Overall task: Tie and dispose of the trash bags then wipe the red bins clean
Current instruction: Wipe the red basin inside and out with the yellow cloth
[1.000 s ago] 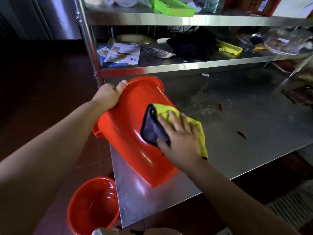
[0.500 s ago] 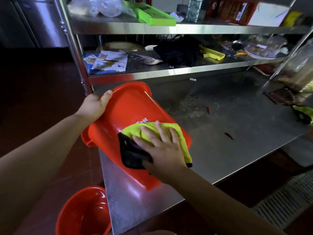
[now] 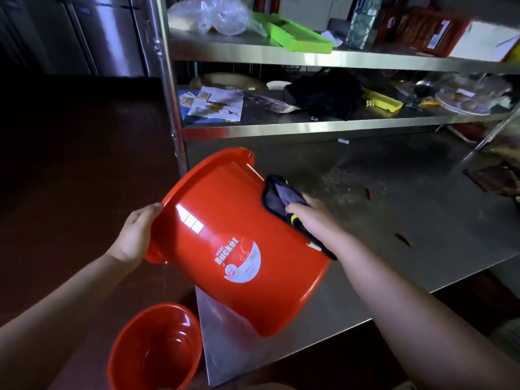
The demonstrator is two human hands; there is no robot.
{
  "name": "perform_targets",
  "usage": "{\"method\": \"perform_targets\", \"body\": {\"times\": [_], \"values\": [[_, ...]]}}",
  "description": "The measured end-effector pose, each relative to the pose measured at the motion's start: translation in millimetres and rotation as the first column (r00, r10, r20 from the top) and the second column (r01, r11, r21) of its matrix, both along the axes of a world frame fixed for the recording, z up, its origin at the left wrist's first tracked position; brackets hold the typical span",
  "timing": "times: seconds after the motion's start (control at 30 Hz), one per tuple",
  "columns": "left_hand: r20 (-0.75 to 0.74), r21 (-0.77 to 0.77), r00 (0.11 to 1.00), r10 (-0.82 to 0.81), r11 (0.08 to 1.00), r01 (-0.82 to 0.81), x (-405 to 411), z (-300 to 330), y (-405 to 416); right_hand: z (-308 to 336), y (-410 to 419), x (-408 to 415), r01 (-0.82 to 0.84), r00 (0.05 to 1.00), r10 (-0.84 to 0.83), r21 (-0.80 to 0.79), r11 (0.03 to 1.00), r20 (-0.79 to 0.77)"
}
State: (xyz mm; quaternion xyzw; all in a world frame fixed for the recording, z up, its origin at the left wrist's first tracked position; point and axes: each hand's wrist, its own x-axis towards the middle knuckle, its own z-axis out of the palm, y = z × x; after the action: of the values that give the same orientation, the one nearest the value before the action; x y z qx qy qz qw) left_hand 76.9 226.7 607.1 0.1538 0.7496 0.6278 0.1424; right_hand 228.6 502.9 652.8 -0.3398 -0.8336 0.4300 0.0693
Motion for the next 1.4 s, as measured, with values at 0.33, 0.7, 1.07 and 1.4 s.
{"method": "perform_targets", "body": {"times": [0.33,0.7,1.07,1.4], "values": [[-0.092,-0.274,0.996,0.016,0.961,-0.041,-36,57,27,5,-95,11,-0.36,0.909,0.412,0.62,0.697,0.065],[-0.172,-0.154,0.985,-0.021,0.988,-0.005,-36,45,45,-2,-97,-12,-0.582,0.704,0.589,0.798,0.157,0.398],[-0.153,-0.076,0.987,-0.041,0.997,0.03,-55,15,47,14,-17,-70,-0.256,0.963,0.267,0.183,0.949,-0.034],[-0.075,-0.084,0.994,-0.083,0.993,0.077,-63,12,33,6,-63,-84,-0.314,0.949,0.255,0.644,0.697,0.186]]}}
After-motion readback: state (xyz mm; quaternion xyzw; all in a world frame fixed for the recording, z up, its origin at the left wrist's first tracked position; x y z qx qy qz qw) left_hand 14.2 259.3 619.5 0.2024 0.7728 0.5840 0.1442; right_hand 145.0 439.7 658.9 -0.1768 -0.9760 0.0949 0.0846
